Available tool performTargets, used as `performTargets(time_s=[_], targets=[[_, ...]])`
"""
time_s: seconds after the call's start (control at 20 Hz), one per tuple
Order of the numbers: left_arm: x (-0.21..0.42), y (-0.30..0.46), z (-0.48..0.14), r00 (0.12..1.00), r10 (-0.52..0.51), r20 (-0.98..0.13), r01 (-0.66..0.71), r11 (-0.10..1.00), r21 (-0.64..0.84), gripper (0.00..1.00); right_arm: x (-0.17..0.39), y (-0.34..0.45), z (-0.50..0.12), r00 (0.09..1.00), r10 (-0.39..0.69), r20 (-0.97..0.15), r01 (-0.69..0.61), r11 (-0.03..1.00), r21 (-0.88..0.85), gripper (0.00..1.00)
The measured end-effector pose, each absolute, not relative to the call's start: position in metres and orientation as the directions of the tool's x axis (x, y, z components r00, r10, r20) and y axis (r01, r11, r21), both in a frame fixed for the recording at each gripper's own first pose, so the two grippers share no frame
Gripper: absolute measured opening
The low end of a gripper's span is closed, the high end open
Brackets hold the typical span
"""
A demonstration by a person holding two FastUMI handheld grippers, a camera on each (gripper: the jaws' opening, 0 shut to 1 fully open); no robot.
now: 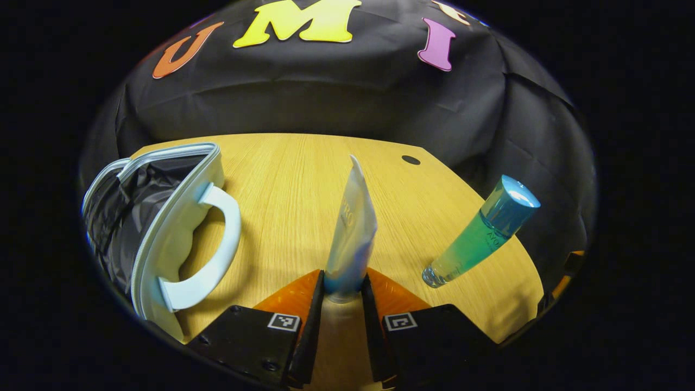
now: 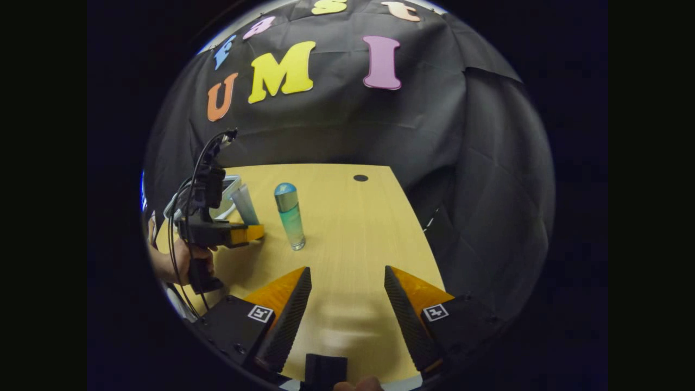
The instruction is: First open the suitcase, pack the skin care products into it, and then close the suitcase.
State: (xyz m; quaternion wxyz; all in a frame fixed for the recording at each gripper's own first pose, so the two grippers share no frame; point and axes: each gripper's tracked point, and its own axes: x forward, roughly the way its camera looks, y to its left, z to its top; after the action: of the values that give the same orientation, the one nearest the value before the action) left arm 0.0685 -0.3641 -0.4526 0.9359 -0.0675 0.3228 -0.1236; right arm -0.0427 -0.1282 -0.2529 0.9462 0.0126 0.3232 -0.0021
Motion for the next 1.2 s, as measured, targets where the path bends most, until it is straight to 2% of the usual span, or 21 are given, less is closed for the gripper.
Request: performTargets(time_s=[0.25,0.3,0.35,0.55,0.8,1.0,1.1,1.15,1.2], targets=[[0.042,-0.354,-0.410,0.753,-0.314,-0.578,0.237,0.949,-0.207,0.40,-0.011,-0.091,-0.263,0.801,0.077,-0.594,-0.058,0.997,0.051,0.81],[0.035,-0.350,-0.402,0.752,-0.315,-0.579,0.236,0.949,-0.209,0.47,-0.003,-0.084,-0.265,0.804,0.087,-0.589,-0.064,0.996,0.060,0.81],[0.027,-0.343,-0.394,0.754,-0.310,-0.579,0.227,0.950,-0.213,0.39,0.006,-0.077,-0.269,0.804,0.095,-0.586,-0.069,0.995,0.067,0.81],[0.001,-0.315,-0.371,0.759,-0.268,-0.594,0.166,0.961,-0.222,0.39,0.041,-0.048,-0.283,0.804,0.128,-0.580,-0.098,0.992,0.083,0.81],[-0.021,-0.289,-0.356,0.763,-0.226,-0.606,0.108,0.968,-0.224,0.39,0.069,-0.030,-0.304,0.782,0.125,-0.610,-0.107,0.992,0.067,0.81],[-0.030,-0.275,-0.353,0.764,-0.201,-0.614,0.074,0.971,-0.225,0.39,0.080,-0.028,-0.320,0.758,0.104,-0.644,-0.065,0.994,0.084,0.81],[-0.032,-0.269,-0.354,0.762,-0.191,-0.618,0.059,0.972,-0.228,0.39,0.086,-0.030,-0.327,0.745,0.089,-0.661,-0.041,0.995,0.087,0.71],[-0.033,-0.265,-0.353,0.761,-0.186,-0.622,0.049,0.972,-0.232,0.39,0.086,-0.030,-0.328,0.742,0.082,-0.665,-0.034,0.996,0.085,0.61],[-0.035,-0.260,-0.353,0.760,-0.180,-0.625,0.039,0.972,-0.233,0.39,0.086,-0.029,-0.328,0.740,0.079,-0.668,-0.030,0.996,0.084,0.57]])
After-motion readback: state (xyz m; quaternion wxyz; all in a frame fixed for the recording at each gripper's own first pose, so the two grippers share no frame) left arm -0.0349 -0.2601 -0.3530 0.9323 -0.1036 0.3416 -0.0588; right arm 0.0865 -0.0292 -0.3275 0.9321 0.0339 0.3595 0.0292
